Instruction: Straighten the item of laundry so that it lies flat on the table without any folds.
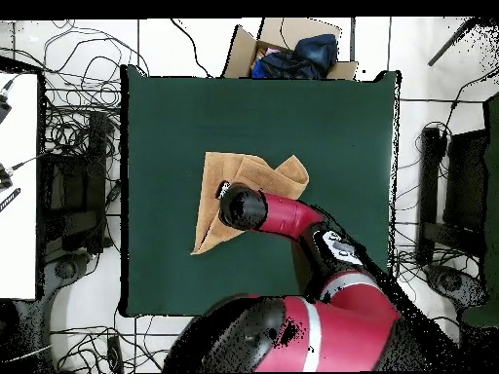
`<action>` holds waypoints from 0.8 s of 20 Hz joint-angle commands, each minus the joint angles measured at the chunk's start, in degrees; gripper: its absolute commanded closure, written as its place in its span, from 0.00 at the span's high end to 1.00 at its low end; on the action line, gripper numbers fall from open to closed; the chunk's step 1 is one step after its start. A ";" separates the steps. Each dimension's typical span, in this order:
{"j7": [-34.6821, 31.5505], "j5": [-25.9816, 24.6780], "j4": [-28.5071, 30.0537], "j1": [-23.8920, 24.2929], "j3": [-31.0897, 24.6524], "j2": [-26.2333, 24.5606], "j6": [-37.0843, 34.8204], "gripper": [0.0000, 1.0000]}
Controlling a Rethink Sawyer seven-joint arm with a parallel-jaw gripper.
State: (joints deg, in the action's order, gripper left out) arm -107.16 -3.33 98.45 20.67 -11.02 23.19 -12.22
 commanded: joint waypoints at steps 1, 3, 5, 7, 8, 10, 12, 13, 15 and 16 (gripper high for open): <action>-6.35 0.90 -7.51 -7.14 2.42 -4.44 -4.96 1.00; -6.48 1.00 -7.63 -8.07 3.62 -4.16 -6.04 1.00; -6.51 0.92 -8.02 -8.90 4.75 -4.29 -6.71 1.00; -6.02 0.49 -8.35 -9.32 5.56 -4.56 -6.97 1.00; -5.86 0.32 -8.44 -9.49 5.93 -4.67 -7.04 1.00; -5.52 -0.02 -8.81 -9.92 6.70 -4.92 -7.30 1.00; -5.13 -0.49 -9.14 -10.54 7.77 -4.94 -8.28 1.00; -4.75 -0.94 -9.26 -10.84 8.41 -4.90 -8.65 1.00; -4.50 -1.36 -9.41 -11.27 9.25 -4.87 -9.09 1.00; -4.41 -1.57 -9.47 -11.55 9.77 -4.82 -9.43 1.00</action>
State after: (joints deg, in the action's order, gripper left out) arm -107.16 -3.34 93.15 11.17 -2.64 22.29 -16.61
